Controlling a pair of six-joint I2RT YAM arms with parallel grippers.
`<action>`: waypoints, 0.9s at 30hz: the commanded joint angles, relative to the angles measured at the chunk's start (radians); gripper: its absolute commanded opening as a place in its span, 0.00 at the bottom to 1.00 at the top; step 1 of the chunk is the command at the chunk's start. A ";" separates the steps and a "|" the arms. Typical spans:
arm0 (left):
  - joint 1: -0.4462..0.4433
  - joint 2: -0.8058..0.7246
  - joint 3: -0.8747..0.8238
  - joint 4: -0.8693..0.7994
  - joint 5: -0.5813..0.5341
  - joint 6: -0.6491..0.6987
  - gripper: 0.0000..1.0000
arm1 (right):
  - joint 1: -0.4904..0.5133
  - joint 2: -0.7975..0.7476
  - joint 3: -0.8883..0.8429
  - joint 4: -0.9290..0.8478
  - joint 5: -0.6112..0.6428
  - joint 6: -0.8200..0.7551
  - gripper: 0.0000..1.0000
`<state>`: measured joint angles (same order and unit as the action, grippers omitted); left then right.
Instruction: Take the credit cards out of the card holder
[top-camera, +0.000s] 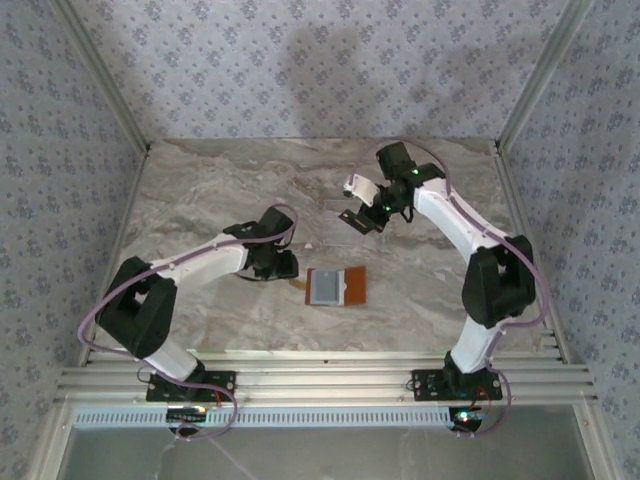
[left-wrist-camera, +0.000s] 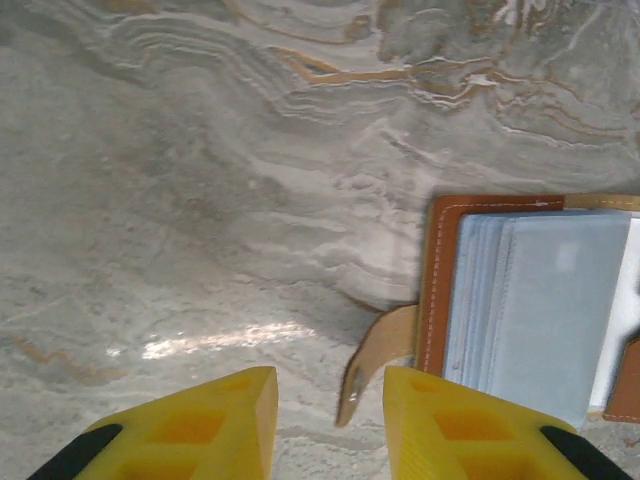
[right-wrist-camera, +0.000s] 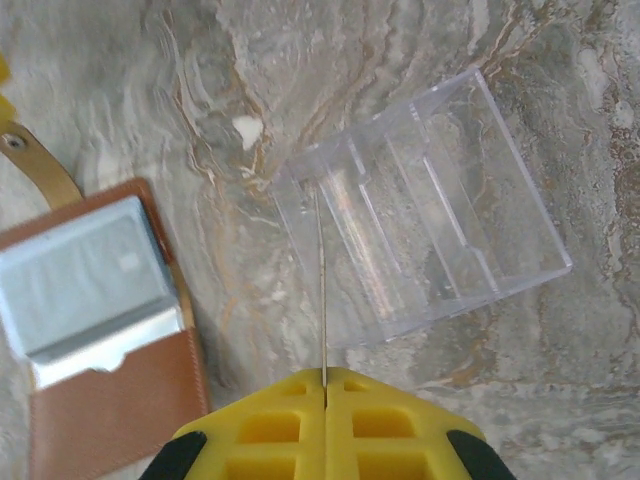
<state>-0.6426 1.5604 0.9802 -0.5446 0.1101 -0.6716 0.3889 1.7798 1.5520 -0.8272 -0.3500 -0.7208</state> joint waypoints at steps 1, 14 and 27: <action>0.033 -0.067 -0.049 0.035 0.038 -0.023 0.34 | 0.022 0.078 0.116 -0.153 0.060 -0.215 0.00; 0.148 -0.177 -0.152 0.057 0.086 -0.017 0.32 | 0.086 0.390 0.523 -0.410 0.133 -0.361 0.00; 0.161 -0.190 -0.179 0.060 0.093 -0.013 0.33 | 0.097 0.514 0.623 -0.477 0.181 -0.364 0.00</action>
<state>-0.4877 1.3941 0.7998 -0.4889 0.1913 -0.6903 0.4816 2.2623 2.1407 -1.2297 -0.2123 -0.9760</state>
